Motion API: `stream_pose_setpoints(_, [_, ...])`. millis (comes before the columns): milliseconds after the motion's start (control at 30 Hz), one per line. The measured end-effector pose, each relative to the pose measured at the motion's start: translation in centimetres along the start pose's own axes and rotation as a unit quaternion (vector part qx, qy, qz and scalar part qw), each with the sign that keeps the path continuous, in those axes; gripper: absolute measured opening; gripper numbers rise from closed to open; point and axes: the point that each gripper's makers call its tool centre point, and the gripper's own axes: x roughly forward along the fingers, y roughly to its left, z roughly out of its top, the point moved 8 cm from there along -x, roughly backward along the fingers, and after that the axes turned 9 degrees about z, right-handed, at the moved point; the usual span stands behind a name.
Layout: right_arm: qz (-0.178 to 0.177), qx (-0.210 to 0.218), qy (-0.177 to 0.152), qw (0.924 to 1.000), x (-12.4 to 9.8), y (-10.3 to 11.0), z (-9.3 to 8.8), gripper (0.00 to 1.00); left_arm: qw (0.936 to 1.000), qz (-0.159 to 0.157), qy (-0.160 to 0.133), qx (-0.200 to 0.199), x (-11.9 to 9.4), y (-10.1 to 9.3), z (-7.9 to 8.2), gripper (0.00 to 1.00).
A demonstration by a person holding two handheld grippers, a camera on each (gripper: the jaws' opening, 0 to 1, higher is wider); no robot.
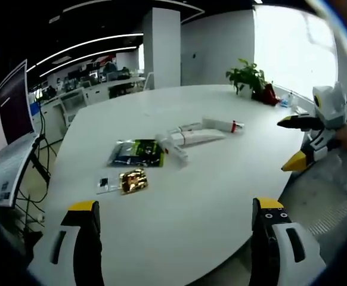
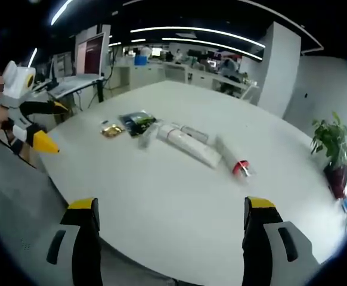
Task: Arrange the skincare products in the storage area until every visible bottle or jar stands upright without overlapping.
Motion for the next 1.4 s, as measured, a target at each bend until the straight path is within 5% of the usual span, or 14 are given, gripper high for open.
stream_pose_setpoints(1400, [0.023, -0.023, 0.015, 0.9994, 0.1, -0.7, 0.8, 1.00, 0.9996, 0.013, 0.024, 0.007, -0.2, -0.6, -0.2, 0.99])
